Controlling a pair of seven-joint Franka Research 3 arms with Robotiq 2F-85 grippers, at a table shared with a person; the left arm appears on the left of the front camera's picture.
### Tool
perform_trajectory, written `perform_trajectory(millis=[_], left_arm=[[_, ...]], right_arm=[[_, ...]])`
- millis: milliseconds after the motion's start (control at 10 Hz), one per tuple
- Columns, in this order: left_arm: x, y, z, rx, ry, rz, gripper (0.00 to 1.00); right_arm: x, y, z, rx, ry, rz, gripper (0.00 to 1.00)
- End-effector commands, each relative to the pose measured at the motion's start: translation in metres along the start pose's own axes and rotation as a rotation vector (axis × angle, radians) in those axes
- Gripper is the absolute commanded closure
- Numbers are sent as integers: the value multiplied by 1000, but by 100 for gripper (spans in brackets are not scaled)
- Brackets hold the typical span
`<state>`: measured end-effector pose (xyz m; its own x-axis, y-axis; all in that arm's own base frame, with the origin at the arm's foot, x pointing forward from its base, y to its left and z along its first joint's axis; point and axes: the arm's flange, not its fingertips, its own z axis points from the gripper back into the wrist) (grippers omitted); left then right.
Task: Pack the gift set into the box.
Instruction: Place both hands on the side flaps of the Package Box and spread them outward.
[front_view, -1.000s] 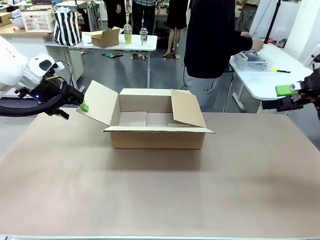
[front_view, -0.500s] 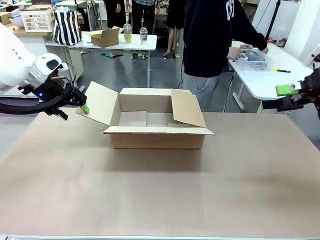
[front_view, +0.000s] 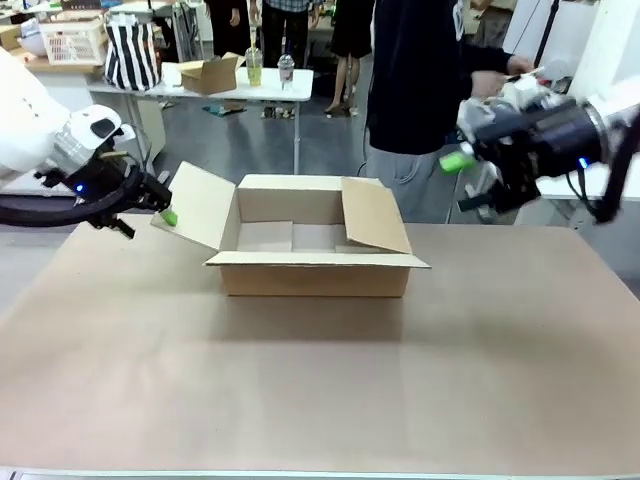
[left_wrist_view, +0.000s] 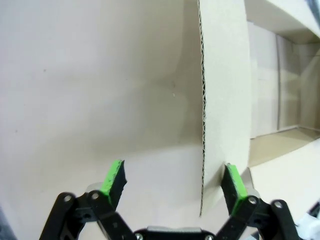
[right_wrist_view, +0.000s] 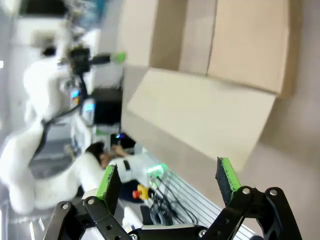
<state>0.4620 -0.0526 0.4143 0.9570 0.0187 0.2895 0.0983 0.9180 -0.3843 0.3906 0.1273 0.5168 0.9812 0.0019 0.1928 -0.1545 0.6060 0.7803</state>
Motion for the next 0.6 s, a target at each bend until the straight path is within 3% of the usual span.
perform_trajectory(millis=[0, 100, 400, 500], left_arm=[[1, -2, 4, 8, 13, 9, 0], [1, -2, 4, 8, 13, 9, 0], [1, -2, 4, 8, 13, 9, 0], [1, -2, 4, 8, 13, 9, 0]], right_arm=[[48, 43, -27, -268, 46, -112, 0], [55, 62, -52, -399, -14, -73, 0], [58, 92, -135, -735, -26, 208, 0], [59, 84, -137, -798, 61, 262, 0]])
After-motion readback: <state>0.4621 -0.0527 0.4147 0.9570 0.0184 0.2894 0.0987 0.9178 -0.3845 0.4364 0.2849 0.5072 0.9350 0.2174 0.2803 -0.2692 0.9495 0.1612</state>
